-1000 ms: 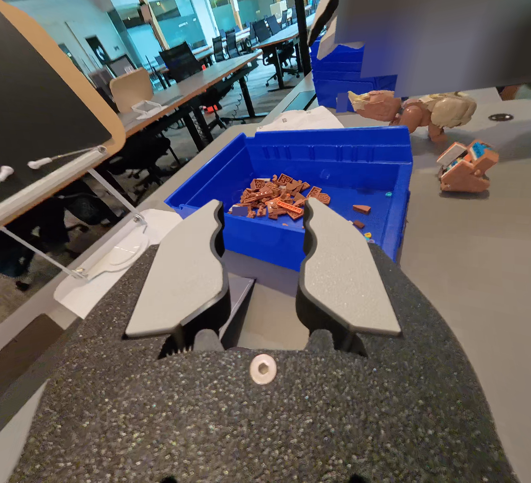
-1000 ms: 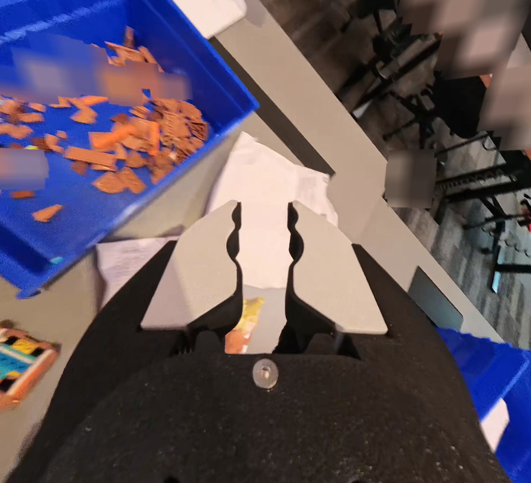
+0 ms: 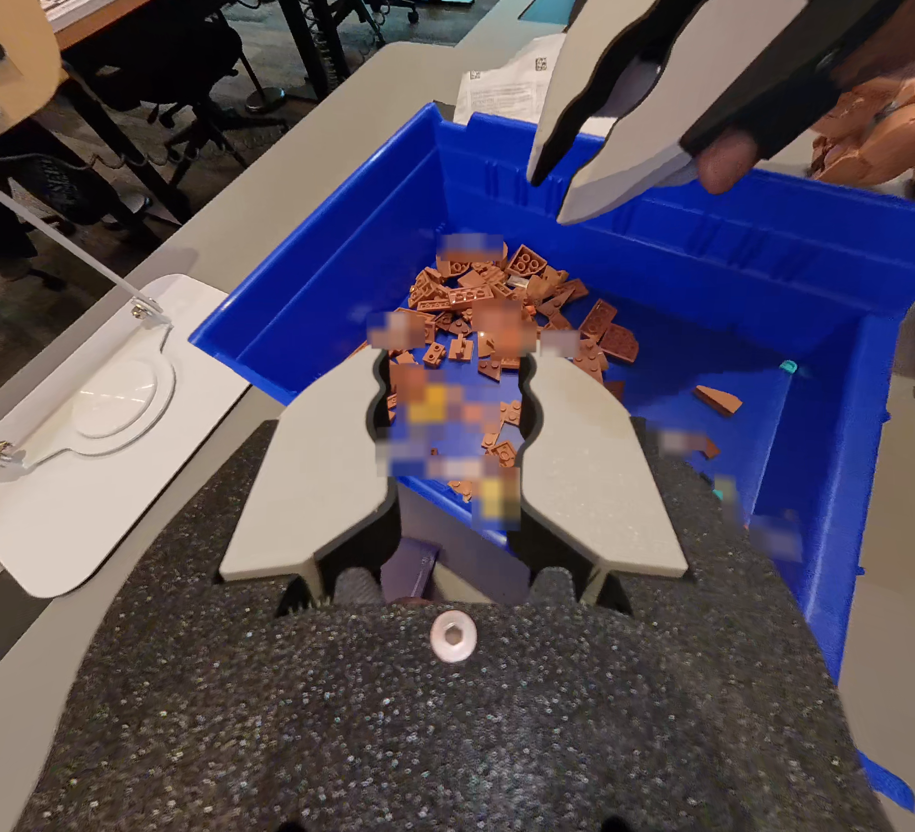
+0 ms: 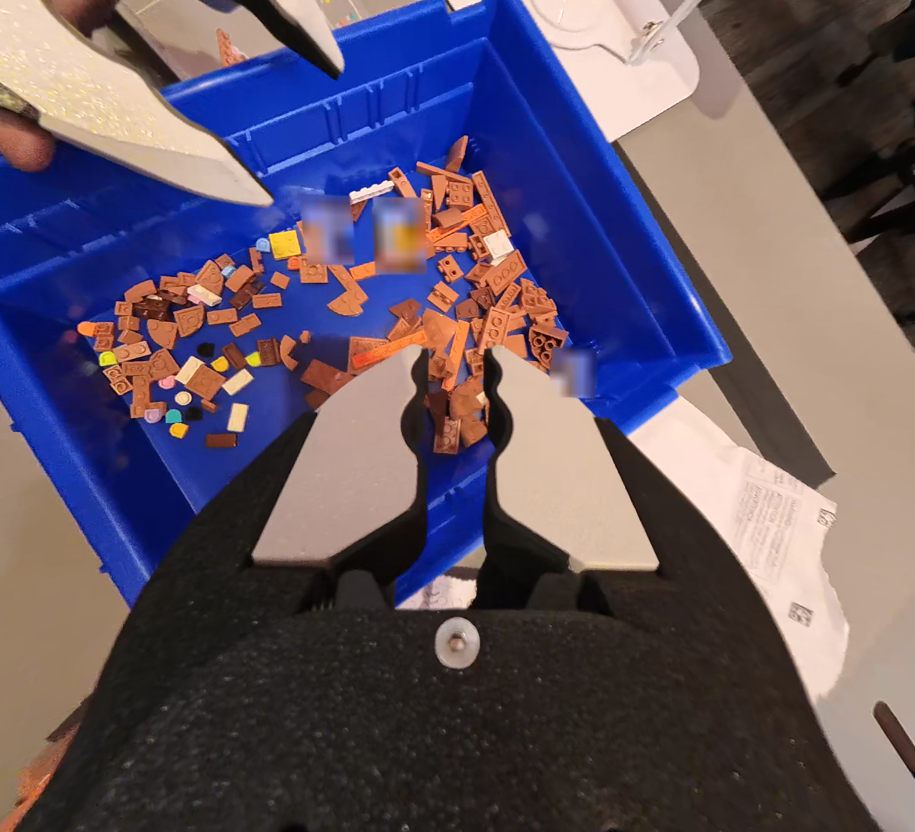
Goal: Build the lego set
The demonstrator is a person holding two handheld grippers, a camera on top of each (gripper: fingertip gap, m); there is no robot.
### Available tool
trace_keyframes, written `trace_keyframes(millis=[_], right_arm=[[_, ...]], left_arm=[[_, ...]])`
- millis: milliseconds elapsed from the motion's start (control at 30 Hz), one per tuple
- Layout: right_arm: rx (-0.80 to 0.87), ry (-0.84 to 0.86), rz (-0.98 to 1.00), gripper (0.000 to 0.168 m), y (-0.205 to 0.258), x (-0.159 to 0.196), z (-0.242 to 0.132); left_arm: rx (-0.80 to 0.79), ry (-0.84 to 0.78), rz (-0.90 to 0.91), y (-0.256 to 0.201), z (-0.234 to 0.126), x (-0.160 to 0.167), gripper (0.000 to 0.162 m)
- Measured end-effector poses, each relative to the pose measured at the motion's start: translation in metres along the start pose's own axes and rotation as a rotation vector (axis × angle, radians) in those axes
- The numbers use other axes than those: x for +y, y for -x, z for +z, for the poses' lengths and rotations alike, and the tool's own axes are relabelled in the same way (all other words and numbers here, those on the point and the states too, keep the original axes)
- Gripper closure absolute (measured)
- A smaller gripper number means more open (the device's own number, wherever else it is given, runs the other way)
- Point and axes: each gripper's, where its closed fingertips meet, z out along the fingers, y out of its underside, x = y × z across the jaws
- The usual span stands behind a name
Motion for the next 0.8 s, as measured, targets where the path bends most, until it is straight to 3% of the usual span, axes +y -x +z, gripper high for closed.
trace_keyframes(millis=[267,533,800], right_arm=[[-0.067,-0.023,-0.005,0.154,0.001,0.009,0.028],[-0.064,-0.071,-0.036,0.167,-0.003,0.008,0.028],[-0.076,-0.057,-0.024,0.168,-0.002,0.010,0.029]], left_arm=[[0.016,0.002,-0.017,0.001,0.010,0.012,0.114],[-0.011,-0.035,-0.039,0.004,0.009,0.011,0.118],[-0.026,-0.048,-0.054,0.005,0.009,0.010,0.119]])
